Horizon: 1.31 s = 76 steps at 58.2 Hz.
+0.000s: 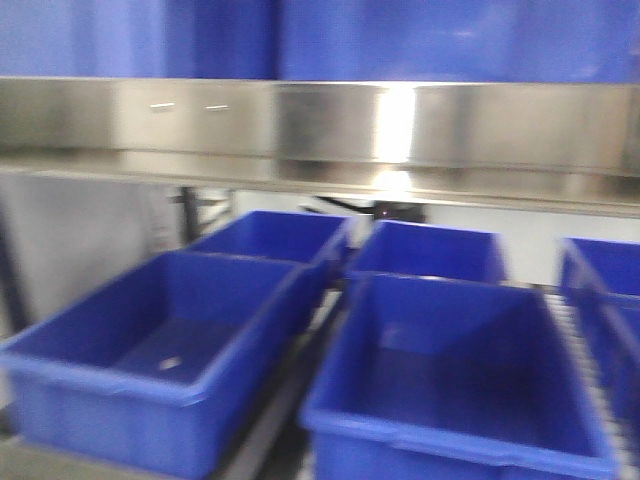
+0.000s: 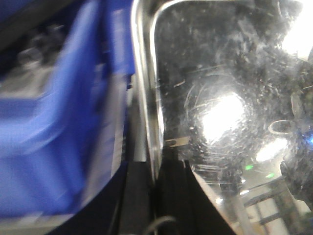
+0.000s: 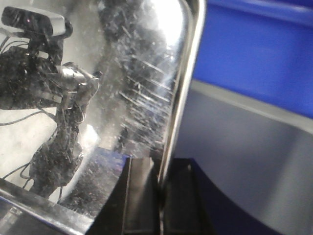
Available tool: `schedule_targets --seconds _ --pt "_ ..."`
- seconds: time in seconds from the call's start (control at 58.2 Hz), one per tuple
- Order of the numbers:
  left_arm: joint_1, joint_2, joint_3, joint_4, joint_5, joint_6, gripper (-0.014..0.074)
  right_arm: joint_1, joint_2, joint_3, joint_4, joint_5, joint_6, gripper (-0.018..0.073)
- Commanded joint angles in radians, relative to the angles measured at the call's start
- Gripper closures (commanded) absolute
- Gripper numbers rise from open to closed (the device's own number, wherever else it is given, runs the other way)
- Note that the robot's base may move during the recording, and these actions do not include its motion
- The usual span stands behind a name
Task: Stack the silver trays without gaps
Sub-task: 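Drive up to the rack with blue bins, tray held in both grippers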
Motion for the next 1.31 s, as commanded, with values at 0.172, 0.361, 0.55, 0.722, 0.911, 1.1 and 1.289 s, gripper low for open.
schedule_targets --seconds 0.172,0.361,0.55,0.722,0.911,1.1,1.289 --pt "-0.007 -0.010 -0.009 0.022 -0.028 0.007 0.0615 0.006 -0.012 -0.012 -0.003 -0.040 -0.020 0.0638" --pt "-0.007 -0.010 -0.009 0.022 -0.028 0.007 0.0615 0.006 -0.012 -0.012 -0.003 -0.040 -0.020 0.0638" --pt "-0.007 -0.010 -0.009 0.022 -0.028 0.007 0.0615 0.006 -0.012 -0.012 -0.003 -0.040 -0.020 0.0638" --pt "-0.007 -0.010 -0.009 0.022 -0.028 0.007 0.0615 0.006 -0.012 -0.012 -0.003 -0.040 -0.020 0.0638" --pt "-0.007 -0.010 -0.009 0.022 -0.028 0.007 0.0615 0.006 -0.012 -0.012 -0.003 -0.040 -0.020 0.0638" --pt "-0.007 -0.010 -0.009 0.022 -0.028 0.007 0.0615 0.006 -0.012 -0.012 -0.003 -0.040 -0.020 0.0638" --pt "-0.007 -0.010 -0.009 0.022 -0.028 0.007 0.0615 0.006 -0.012 -0.012 -0.003 -0.040 -0.020 0.0638"
